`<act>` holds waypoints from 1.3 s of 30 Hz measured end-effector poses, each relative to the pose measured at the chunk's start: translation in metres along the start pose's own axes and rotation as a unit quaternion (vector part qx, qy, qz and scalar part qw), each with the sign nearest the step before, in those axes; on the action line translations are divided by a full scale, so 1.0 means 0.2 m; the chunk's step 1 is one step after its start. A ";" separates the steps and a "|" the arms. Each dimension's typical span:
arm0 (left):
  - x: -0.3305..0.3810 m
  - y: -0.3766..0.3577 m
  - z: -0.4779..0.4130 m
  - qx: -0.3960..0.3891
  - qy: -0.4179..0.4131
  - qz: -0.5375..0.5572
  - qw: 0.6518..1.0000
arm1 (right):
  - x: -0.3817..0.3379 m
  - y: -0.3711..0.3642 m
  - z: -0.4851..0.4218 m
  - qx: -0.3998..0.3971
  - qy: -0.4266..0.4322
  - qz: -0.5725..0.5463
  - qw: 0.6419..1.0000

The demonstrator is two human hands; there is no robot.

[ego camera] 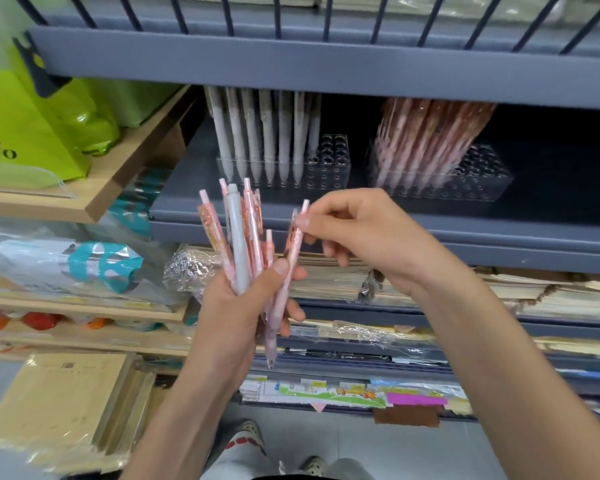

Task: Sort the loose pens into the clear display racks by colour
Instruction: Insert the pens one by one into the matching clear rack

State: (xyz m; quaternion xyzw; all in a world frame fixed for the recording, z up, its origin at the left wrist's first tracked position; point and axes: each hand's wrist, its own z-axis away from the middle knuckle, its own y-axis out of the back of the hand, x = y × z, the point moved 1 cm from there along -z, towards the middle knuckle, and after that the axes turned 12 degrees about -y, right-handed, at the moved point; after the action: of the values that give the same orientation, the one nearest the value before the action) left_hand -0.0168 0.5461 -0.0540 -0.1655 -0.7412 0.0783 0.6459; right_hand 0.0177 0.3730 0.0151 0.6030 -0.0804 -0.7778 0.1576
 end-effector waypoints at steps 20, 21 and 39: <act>-0.12 -0.30 0.01 -0.021 0.074 0.005 0.997 | 0.22 0.65 0.23 0.445 0.133 -0.191 0.865; -0.12 -0.30 0.00 -0.019 0.075 0.014 0.997 | 0.23 0.69 0.20 0.461 0.132 -0.173 0.860; -0.13 -0.14 -0.03 -0.005 0.039 -0.023 0.999 | 0.13 0.78 -0.11 0.397 -0.044 0.347 0.848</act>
State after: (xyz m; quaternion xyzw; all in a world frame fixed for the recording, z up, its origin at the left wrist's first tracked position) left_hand -0.0124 0.5095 -0.0688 -0.1546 -0.7194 0.0529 0.6751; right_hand 0.0559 0.2188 0.0358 0.5122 -0.5937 -0.5995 0.1605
